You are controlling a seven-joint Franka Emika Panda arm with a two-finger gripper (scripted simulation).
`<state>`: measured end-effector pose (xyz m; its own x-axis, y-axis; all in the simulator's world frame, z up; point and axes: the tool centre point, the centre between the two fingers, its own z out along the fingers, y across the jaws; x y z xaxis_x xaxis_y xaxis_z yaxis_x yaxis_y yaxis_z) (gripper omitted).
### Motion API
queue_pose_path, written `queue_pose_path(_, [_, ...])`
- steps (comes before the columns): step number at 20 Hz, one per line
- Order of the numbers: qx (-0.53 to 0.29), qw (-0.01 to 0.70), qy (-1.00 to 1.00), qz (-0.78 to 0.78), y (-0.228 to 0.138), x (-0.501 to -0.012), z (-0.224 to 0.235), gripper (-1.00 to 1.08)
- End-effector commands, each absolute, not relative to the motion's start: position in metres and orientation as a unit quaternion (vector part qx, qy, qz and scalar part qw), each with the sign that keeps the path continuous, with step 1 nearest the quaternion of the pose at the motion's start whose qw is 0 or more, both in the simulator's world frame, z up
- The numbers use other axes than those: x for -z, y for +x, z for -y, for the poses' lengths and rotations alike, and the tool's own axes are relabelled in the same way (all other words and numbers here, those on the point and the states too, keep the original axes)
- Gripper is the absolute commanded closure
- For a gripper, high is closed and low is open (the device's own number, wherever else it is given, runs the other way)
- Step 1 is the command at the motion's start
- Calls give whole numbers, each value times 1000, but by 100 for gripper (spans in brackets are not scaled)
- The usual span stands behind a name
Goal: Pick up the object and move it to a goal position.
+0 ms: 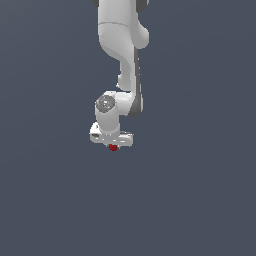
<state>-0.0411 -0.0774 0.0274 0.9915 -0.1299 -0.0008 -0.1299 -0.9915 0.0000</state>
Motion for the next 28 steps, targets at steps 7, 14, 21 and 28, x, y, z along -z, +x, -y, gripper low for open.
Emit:
queue_pose_path(7, [0, 0, -998, -65, -51, -60, 75, 108])
queue_pose_path(14, [0, 0, -998, -65, -68, -112, 70, 108])
queue_pose_path(21, [0, 0, -998, -65, -88, -175, 65, 108])
queue_pose_path(28, [0, 0, -998, -65, -108, -245, 59, 108])
